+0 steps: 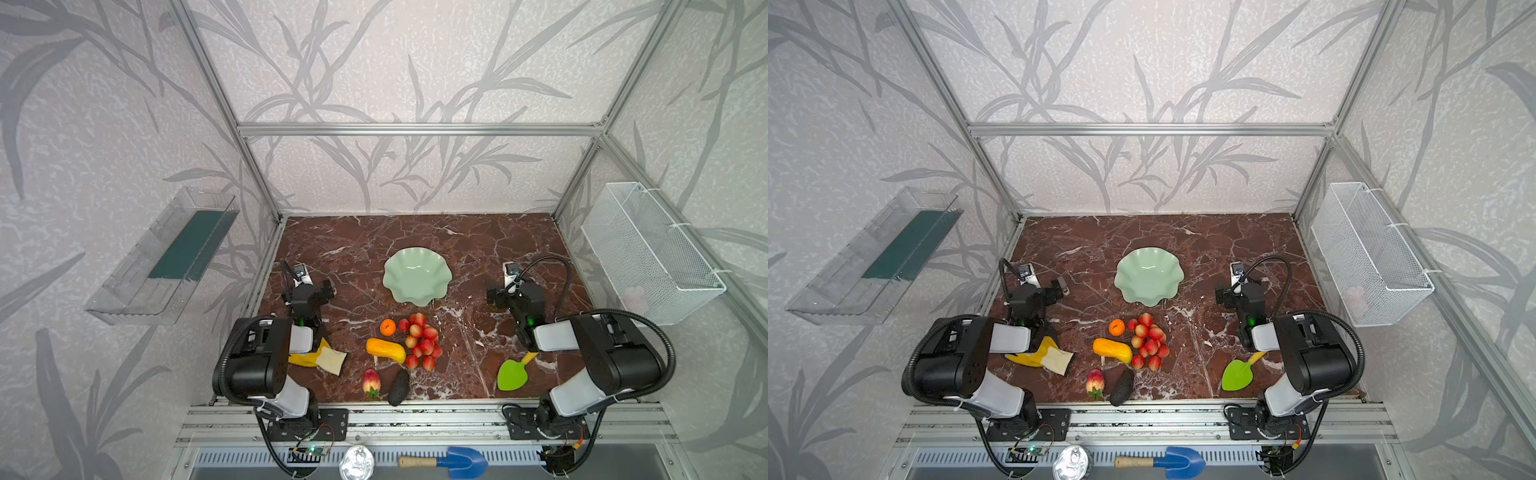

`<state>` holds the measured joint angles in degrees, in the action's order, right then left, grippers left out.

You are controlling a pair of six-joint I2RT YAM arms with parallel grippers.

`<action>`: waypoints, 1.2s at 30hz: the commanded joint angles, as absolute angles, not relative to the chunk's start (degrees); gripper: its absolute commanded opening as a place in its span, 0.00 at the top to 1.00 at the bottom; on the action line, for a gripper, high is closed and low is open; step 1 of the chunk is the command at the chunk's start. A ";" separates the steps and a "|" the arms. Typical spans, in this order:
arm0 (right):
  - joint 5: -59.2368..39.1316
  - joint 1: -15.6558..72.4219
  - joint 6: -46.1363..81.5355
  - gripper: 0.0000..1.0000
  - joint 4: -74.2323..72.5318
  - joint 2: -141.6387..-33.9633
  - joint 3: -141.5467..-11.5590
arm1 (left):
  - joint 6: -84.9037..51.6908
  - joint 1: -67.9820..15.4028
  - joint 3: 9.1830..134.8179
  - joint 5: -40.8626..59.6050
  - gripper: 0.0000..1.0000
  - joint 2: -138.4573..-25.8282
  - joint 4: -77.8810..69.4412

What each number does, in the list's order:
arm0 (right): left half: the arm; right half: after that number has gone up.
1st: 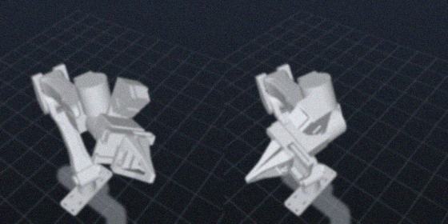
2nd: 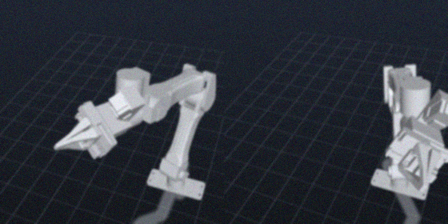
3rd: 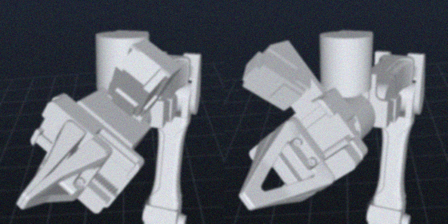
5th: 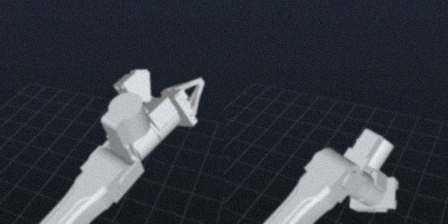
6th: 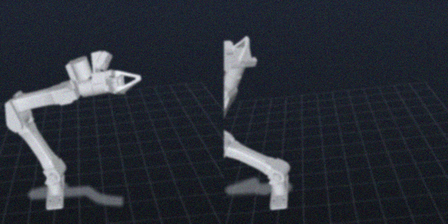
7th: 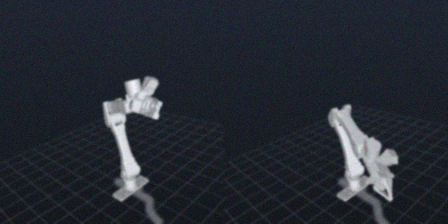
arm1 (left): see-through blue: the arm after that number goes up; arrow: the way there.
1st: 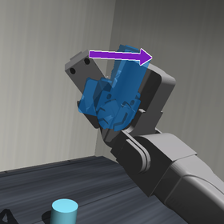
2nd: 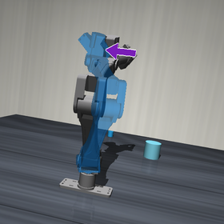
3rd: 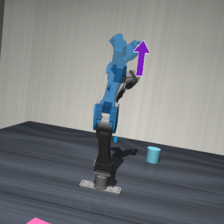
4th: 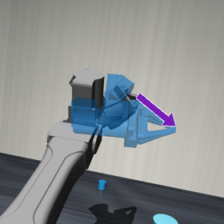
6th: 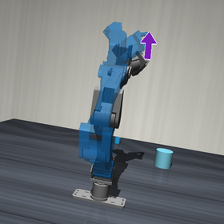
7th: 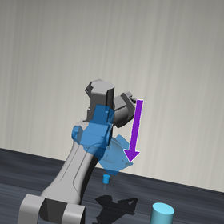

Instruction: Place and organize the fake fruits in the fruit bowl

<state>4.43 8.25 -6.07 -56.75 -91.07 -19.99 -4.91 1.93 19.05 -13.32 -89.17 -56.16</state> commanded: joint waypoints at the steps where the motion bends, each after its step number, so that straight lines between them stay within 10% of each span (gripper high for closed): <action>1: 4.13 8.04 -6.42 0.01 -58.01 -91.14 -20.61 | -3.95 1.76 19.96 -12.84 0.01 -89.56 -56.95; 36: 7.36 7.93 -5.23 0.01 -58.30 -91.14 -20.44 | -3.87 1.77 19.40 -12.40 0.01 -89.52 -57.97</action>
